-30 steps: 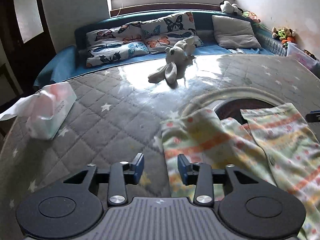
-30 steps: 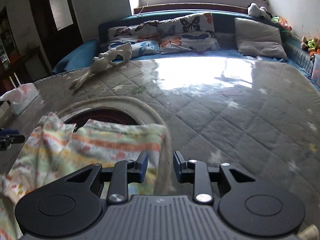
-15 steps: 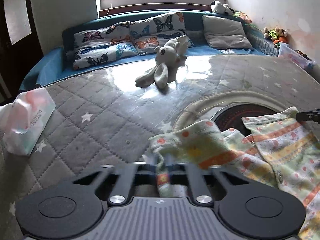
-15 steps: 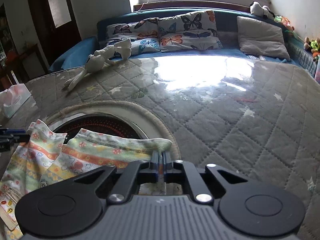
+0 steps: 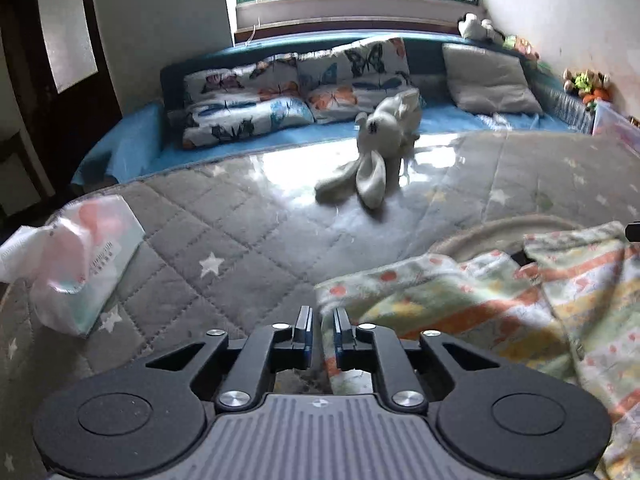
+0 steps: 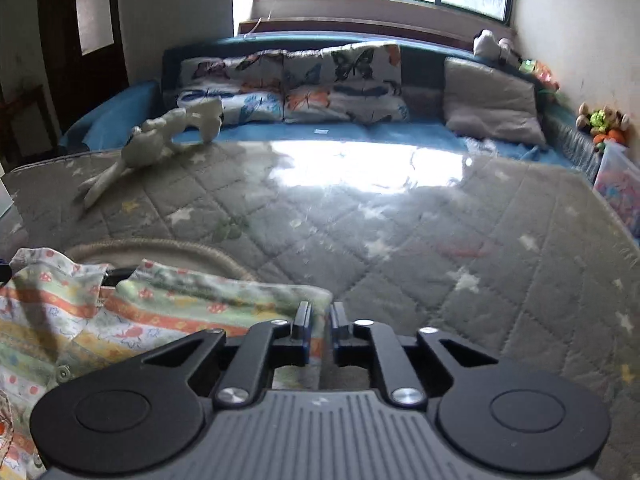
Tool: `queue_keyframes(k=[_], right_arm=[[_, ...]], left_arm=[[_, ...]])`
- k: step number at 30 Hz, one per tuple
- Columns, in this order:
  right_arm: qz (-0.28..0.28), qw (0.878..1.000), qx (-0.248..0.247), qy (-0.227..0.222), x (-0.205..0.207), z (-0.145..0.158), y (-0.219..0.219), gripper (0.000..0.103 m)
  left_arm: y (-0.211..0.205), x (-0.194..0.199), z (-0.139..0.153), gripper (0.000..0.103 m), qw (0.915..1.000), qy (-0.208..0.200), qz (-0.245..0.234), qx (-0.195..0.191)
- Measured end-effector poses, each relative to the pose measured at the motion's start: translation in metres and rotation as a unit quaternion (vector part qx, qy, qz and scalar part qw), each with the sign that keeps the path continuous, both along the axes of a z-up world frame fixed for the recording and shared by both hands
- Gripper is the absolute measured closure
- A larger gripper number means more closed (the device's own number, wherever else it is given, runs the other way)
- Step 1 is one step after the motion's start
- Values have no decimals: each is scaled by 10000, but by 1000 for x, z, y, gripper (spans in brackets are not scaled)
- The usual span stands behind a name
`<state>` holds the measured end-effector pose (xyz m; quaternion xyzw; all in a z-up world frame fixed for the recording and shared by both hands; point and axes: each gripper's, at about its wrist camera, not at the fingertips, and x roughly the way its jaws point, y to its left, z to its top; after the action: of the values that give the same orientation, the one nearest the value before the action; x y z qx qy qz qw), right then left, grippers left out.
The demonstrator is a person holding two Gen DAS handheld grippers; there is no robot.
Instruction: Fold clothes
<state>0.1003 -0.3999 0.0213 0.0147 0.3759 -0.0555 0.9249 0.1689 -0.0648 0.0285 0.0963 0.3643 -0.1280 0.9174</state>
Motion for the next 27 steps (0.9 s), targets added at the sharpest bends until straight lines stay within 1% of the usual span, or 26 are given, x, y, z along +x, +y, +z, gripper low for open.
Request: queue_keyframes(k=[2, 4, 8, 11, 13, 15, 16, 22, 27], right_arm=[[176, 9998, 91, -30, -4, 6, 3, 91], [374, 9992, 134, -1, -5, 8, 11, 91], [777, 9967, 209, 141, 0, 4, 33, 91], [1044, 9940, 266, 207, 6, 2, 51, 91], [1222, 9917, 305, 251, 10, 1, 63, 91], [1317, 9903, 371, 239, 14, 1, 71, 91], [1341, 9898, 420, 222, 16, 2, 74, 91], [1401, 9864, 798, 318, 39, -2, 87, 91], [1377, 9853, 937, 375, 48, -11, 93, 91]], left_arm=[[-4, -5, 7, 91, 9998, -85, -134, -102], [-15, -10, 9, 93, 9990, -99, -428, -128], [-46, -16, 4, 93, 9952, 19, -979, -51], [-65, -14, -4, 93, 9921, 64, -1246, 86], [-73, -7, -10, 93, 9918, 170, -1267, 95], [-80, -1, -17, 93, 9919, 183, -1257, 66], [-82, 0, -18, 92, 9918, 119, -1270, 54], [-91, 8, -20, 92, 9923, 108, -1206, -264], [-88, 10, -21, 92, 9918, 85, -1225, -360]])
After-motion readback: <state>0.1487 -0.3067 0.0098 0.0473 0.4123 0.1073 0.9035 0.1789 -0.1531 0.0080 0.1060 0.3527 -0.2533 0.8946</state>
